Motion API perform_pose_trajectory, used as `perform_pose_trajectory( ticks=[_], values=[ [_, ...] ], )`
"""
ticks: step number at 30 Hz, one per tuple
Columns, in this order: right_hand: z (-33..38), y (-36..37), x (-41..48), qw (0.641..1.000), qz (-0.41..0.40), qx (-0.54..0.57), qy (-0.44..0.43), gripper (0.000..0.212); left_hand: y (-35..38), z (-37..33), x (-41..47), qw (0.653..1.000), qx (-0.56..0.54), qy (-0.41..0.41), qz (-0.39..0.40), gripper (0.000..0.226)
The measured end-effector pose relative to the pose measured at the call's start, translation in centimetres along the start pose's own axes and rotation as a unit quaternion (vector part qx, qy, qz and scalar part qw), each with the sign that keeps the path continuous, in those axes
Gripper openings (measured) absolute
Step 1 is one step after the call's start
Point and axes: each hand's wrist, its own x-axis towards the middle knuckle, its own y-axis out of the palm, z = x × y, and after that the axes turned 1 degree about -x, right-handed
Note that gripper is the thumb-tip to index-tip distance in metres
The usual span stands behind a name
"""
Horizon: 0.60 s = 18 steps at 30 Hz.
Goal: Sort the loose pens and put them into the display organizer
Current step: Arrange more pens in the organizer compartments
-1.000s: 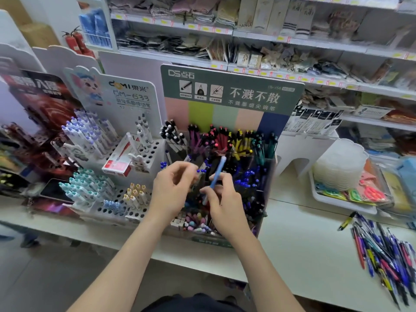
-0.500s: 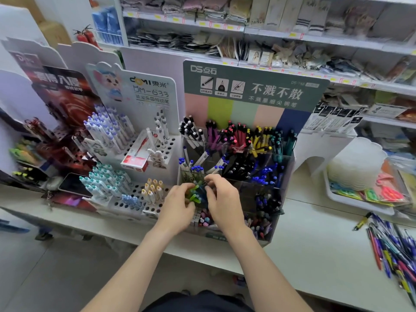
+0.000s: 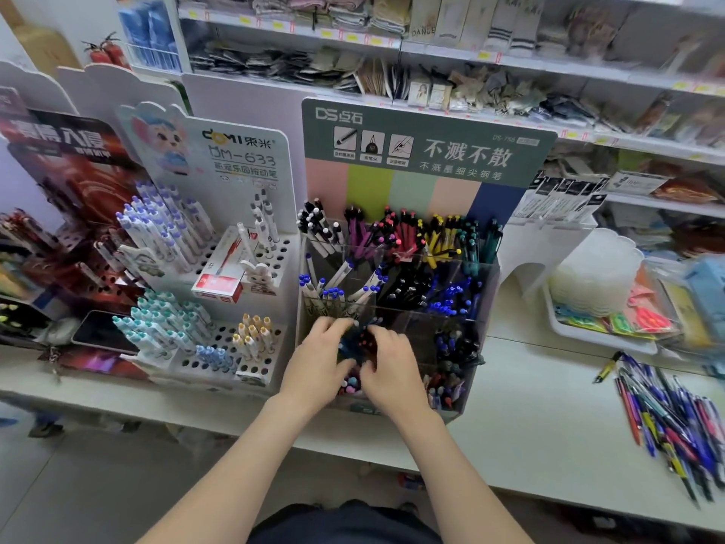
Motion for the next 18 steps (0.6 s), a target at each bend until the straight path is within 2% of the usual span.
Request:
perform_pose_trajectory(
  ticks=[3,5,6,8,11,16,18],
  values=[
    [-0.5,-0.7,0.3,0.989,-0.088,0.092,0.077,0.055,0.0,0.3,0.5,1.0,0.003,-0.005,-0.023,0.042],
    [-0.9,-1.0,0.4,0.988,-0.07,0.082,0.109,0.056,0.0,0.2,0.8,0.996,-0.013,-0.042,-0.082,0.036],
    [-1.2,-0.9,0.5,0.991,-0.038,0.075,0.104,0.058,0.0,0.2,0.9,0.993,-0.021,-0.052,-0.102,0.038],
    [-1.0,-0.6,0.7,0.994,0.005,0.086,0.074,0.063,0.0,0.2,1.0,0.995,-0.037,-0.027,-0.085,0.045],
    [-0.1,-0.4,1.3,0.985,-0.021,0.142,0.094,0.061,0.0,0.2,1.0,0.998,-0.057,0.027,-0.017,0.058],
    [0.2,0.5,1.3,0.993,0.012,0.112,0.029,0.059,0.0,0.7,0.6,0.997,-0.031,-0.022,-0.069,0.054],
    [-0.1,0.4,1.0,0.991,-0.012,0.128,0.044,0.06,0.1,0.6,0.2,0.995,-0.016,-0.019,-0.093,0.048]
  ],
)
